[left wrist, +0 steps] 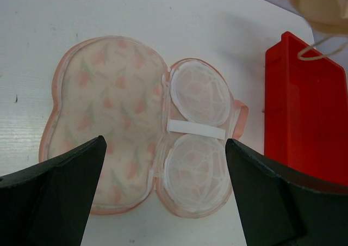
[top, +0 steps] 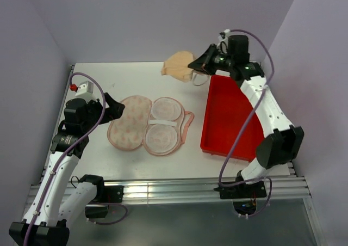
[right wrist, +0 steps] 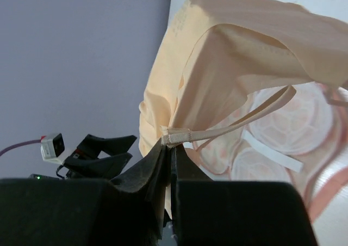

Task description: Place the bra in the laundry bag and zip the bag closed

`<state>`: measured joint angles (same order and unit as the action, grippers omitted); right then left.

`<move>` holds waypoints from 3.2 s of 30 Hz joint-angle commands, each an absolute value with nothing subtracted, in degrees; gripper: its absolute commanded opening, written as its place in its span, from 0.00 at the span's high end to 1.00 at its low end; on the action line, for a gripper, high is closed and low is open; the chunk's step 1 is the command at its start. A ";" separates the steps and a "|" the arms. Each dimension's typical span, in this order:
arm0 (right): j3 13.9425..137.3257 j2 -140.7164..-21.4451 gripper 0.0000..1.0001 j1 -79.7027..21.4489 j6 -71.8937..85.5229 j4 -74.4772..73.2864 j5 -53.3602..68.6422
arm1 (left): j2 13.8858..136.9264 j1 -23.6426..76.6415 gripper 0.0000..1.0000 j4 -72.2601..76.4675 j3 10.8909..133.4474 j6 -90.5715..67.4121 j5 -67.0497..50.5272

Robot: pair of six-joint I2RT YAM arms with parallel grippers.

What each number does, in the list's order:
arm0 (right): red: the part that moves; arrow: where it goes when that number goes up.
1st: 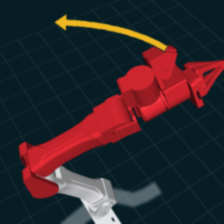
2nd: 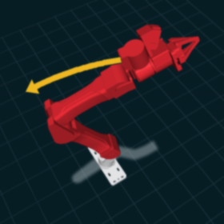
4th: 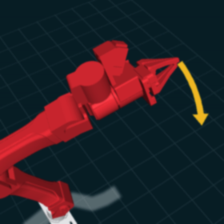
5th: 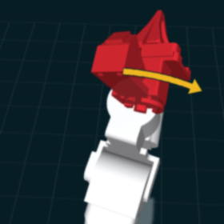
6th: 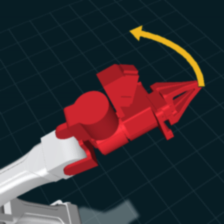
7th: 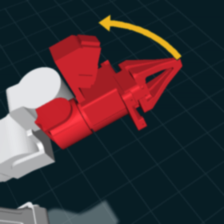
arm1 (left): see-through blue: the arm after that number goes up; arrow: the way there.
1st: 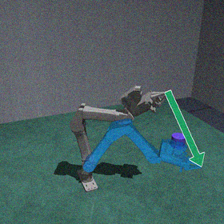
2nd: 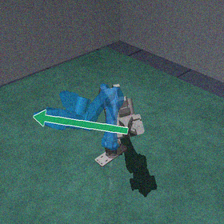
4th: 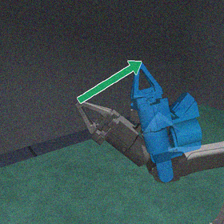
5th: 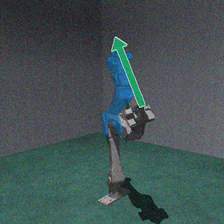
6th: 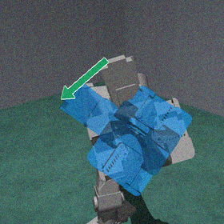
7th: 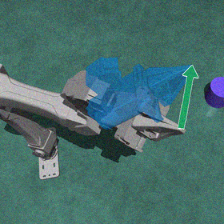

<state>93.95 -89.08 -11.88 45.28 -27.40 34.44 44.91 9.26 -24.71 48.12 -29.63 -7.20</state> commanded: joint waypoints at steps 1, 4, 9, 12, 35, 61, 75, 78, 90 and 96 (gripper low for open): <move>96.77 -92.98 1.00 -16.07 48.51 -20.76 37.62 | 45.00 9.32 0.01 -23.82 48.60 -29.27 -5.80; 93.01 -94.92 1.00 -19.07 50.36 -16.19 37.53 | 44.91 9.32 0.01 -23.99 48.52 -29.27 -5.54; 83.25 -97.64 1.00 -22.93 52.37 -6.44 39.36 | 45.00 9.32 0.01 -23.82 48.43 -29.36 -6.15; 75.25 -99.05 1.00 -24.69 54.66 2.61 43.06 | 45.35 9.32 0.01 -23.82 48.51 -29.36 -6.07; 48.34 -97.65 1.00 -28.74 53.09 15.21 42.46 | 45.53 9.32 0.01 -24.00 48.25 -29.18 -6.59; 44.12 -92.64 0.99 -32.43 48.96 6.25 30.68 | 46.41 9.32 0.01 -24.00 48.25 -29.36 -6.86; 44.64 -87.37 0.51 -33.66 47.29 0.53 23.65 | 47.11 9.32 0.01 -23.82 48.25 -29.62 -7.12; 46.14 -85.79 0.46 -33.58 46.85 -1.40 22.77 | 47.55 9.32 0.01 -24.08 48.34 -29.79 -6.86; 54.22 -78.92 0.50 -32.52 44.65 -15.55 3.01 | 54.57 -0.25 0.03 -25.32 44.31 -42.52 -2.00; 58.00 -83.14 0.54 -29.80 43.51 -15.56 4.48 | 63.62 -4.22 0.05 -19.97 41.49 -46.58 -0.35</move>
